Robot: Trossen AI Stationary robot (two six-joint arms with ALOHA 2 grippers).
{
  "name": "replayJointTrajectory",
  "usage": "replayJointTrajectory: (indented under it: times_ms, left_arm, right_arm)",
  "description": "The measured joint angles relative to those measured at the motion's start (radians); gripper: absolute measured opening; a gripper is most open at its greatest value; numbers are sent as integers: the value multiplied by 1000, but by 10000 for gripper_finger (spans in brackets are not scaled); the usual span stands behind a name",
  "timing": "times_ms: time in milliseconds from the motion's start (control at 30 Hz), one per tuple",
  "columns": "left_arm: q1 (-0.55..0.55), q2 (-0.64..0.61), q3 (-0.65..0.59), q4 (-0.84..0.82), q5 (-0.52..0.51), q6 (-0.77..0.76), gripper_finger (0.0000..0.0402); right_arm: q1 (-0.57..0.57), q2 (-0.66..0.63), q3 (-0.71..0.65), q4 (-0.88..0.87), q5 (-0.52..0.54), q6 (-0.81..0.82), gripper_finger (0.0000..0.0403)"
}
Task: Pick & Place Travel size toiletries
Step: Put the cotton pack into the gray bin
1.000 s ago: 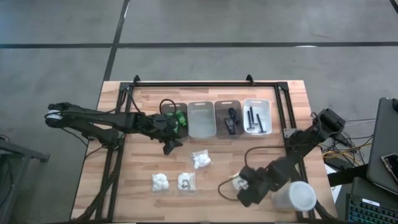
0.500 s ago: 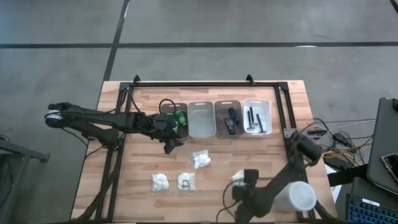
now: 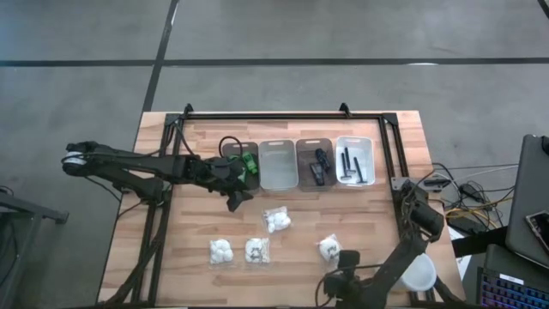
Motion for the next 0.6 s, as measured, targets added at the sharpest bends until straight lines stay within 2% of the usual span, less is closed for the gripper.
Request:
replayJointTrajectory:
  times_ms: [400,600]
  left_arm:
    - [1,0,0,2,-18,-28,218]
    - [0,0,0,2,-18,-40,218]
  right_arm:
    - [-5,-2,-55,5,80,-24,258]
    - [-20,-8,-118,16,88,-28,245]
